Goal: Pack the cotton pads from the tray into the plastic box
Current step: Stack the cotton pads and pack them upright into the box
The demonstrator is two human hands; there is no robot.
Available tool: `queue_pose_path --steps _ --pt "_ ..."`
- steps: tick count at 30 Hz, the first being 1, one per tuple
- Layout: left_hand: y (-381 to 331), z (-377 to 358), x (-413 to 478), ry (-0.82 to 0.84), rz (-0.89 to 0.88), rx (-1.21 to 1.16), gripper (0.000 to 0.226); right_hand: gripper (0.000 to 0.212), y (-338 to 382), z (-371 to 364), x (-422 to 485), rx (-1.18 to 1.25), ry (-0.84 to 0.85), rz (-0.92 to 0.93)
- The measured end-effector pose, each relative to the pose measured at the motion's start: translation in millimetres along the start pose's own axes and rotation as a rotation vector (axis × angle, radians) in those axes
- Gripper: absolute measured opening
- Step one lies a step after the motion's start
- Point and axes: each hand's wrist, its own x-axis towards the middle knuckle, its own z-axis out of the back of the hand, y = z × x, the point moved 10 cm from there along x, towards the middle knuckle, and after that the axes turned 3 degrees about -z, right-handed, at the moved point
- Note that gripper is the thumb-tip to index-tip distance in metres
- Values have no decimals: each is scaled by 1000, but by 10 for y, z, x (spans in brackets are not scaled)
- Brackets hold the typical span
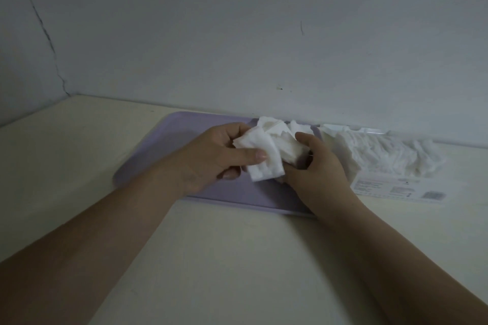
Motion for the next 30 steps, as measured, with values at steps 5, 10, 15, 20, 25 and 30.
queue_pose_path --steps 5,10,15,20,25,30 --pt "144 1 26 -86 8 330 16 70 12 40 -12 3 -23 -14" --pt "42 26 16 -133 -110 479 24 70 46 -9 -33 38 10 -8" --pt "58 31 20 -123 -127 431 13 75 39 -111 -26 132 97 -26" --pt "57 100 2 -184 -103 451 15 96 58 -197 -66 197 218 -37" --pt "38 160 -7 -170 -30 434 26 69 29 -101 -27 81 92 5" --pt "-16 233 -47 -123 1 420 23 65 -14 -99 7 79 85 -3"
